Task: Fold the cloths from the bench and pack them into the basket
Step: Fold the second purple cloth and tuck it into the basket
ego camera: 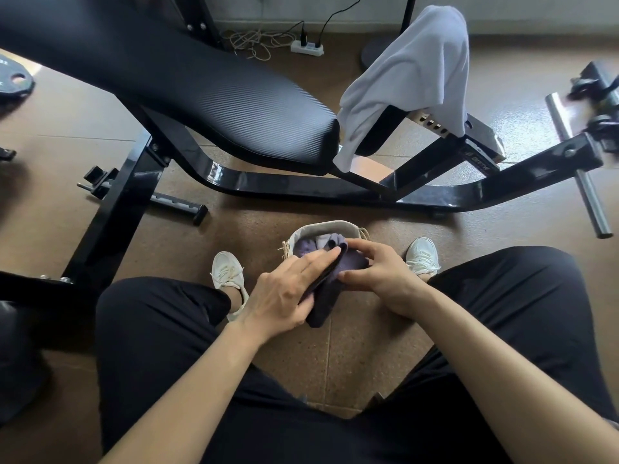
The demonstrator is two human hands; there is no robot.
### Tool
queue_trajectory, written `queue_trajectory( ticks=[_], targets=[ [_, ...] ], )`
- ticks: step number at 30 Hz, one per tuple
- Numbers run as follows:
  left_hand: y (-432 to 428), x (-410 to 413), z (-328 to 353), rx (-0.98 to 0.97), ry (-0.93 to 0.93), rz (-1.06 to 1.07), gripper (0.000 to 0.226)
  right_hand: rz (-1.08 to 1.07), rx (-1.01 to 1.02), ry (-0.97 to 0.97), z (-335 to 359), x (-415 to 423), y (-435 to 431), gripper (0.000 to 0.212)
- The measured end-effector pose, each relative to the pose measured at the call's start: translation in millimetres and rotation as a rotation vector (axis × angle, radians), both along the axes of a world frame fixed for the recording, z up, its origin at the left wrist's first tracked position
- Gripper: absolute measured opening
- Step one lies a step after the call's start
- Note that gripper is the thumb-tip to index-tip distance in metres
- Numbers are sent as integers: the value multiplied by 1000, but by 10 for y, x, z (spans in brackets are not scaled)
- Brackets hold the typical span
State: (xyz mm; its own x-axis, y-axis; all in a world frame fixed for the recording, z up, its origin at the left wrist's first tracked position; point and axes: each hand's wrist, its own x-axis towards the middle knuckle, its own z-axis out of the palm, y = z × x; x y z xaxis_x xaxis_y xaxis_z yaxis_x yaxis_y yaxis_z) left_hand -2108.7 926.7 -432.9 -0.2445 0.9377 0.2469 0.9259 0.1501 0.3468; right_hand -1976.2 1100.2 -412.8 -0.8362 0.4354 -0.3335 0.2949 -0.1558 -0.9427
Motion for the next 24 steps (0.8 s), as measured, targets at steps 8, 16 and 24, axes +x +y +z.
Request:
queue_trajectory(
  ticks=[8,16,24],
  targets=[
    [-51,28,-1,-13,-76,-92,71,47,-246,23,35,41,71,41],
    [-56,90,48,-17,-434,-102,32,-146,13,27,22,28,33,31],
    [8,-78,53,118,-791,148,38,48,177,63,93,68,71,39]
  ],
)
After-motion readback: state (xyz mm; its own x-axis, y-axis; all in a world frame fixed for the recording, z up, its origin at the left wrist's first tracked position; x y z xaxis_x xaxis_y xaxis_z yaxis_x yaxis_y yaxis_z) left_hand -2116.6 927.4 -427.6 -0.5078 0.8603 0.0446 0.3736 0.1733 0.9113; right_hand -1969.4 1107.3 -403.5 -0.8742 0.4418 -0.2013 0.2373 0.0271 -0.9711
